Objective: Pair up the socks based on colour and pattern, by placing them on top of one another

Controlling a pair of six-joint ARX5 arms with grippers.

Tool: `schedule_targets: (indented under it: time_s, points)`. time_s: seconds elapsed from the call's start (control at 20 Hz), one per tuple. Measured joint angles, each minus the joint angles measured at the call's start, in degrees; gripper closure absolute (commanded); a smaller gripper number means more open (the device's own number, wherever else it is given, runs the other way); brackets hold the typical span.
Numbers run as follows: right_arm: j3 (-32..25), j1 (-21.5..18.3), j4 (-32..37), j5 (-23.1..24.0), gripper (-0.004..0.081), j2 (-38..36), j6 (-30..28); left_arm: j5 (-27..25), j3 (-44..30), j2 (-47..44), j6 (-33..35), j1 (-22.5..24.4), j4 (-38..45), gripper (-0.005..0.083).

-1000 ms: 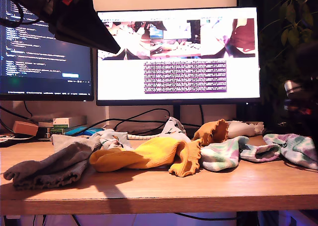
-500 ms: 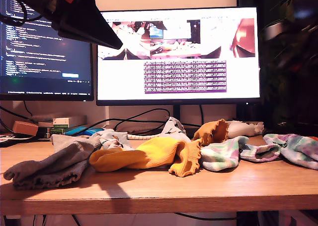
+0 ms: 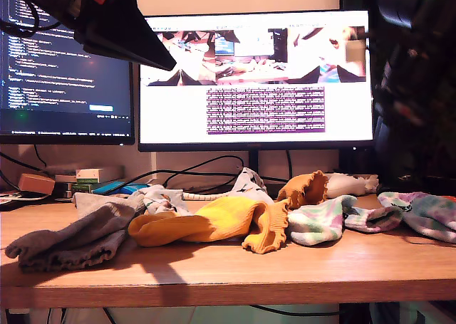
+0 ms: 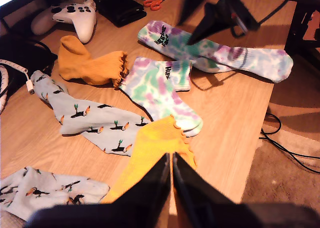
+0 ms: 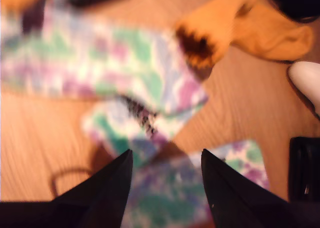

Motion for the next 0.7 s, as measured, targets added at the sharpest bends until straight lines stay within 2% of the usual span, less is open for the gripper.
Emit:
schedule_targets:
  time_s: [0.1,0.3,0.7]
  points:
    - [-0.02,1.11,-0.66,2.03,0.0384,2.01,-3.04,0.0,0.0,0.0,0.0,0.0,-0.39,0.0797]
    - [-0.02,3.63,0.39,0.7,0.0383,2.64,-5.57,0.0,0.0,0.0,0.0,0.0,-0.33,0.0797]
    - [-0.02,3.98,-0.76,-0.04,0.0383,6.4,-8.83,-0.02,0.0,0.0,0.0,0.0,-0.35,0.0797]
